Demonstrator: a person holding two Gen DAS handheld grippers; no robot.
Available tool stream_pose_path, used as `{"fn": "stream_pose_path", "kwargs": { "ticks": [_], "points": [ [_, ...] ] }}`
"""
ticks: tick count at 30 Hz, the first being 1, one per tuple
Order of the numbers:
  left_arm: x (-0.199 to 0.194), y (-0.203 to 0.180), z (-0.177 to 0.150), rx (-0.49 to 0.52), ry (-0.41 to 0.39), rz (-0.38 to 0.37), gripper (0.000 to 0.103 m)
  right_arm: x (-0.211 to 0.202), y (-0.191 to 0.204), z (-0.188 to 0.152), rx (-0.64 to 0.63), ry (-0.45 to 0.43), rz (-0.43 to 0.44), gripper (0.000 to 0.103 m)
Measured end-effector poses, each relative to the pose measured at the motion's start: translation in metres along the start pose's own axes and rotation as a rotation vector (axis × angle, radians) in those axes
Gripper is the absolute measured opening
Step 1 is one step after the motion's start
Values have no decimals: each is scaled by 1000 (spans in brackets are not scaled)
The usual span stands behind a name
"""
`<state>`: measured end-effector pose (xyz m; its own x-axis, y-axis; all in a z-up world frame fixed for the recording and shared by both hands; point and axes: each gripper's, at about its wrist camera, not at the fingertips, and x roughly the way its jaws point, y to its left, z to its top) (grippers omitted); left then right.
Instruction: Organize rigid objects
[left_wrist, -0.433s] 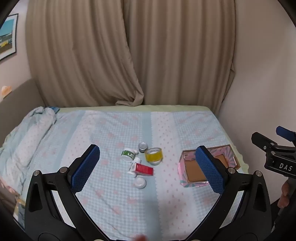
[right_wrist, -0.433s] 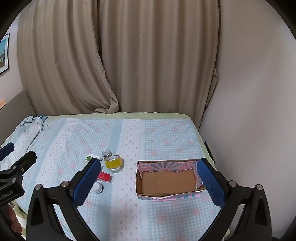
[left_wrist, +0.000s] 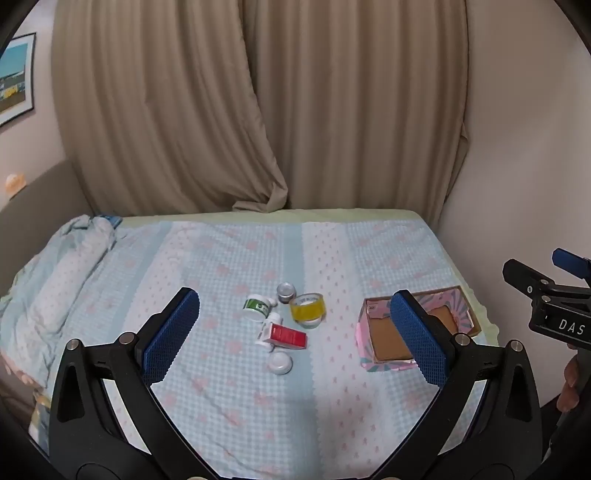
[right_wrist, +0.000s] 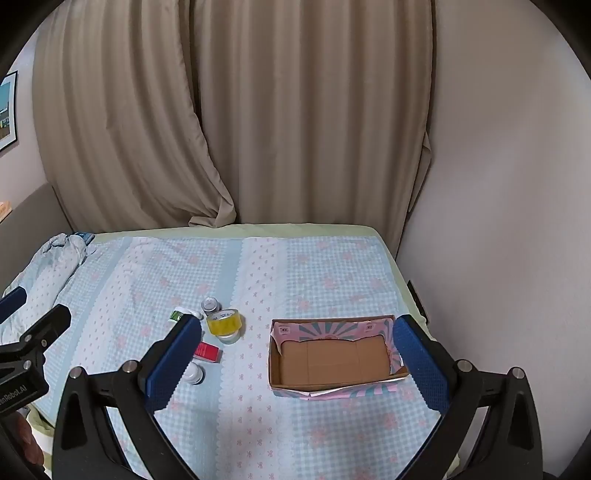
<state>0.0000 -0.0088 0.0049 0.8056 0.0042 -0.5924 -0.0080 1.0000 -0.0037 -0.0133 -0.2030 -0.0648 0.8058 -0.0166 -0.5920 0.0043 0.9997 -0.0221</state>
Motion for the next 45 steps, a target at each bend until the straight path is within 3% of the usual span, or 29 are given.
{"fn": "stream_pose_path", "kwargs": {
  "ticks": [11, 45],
  "points": [
    [-5, -4, -3, 3, -8, 29, 102, -1, -10, 0, 6, 0, 3, 103],
    [-5, -11, -4, -2, -5, 21, 102, -4, -3, -1, 1, 6, 8, 103]
  ]
}}
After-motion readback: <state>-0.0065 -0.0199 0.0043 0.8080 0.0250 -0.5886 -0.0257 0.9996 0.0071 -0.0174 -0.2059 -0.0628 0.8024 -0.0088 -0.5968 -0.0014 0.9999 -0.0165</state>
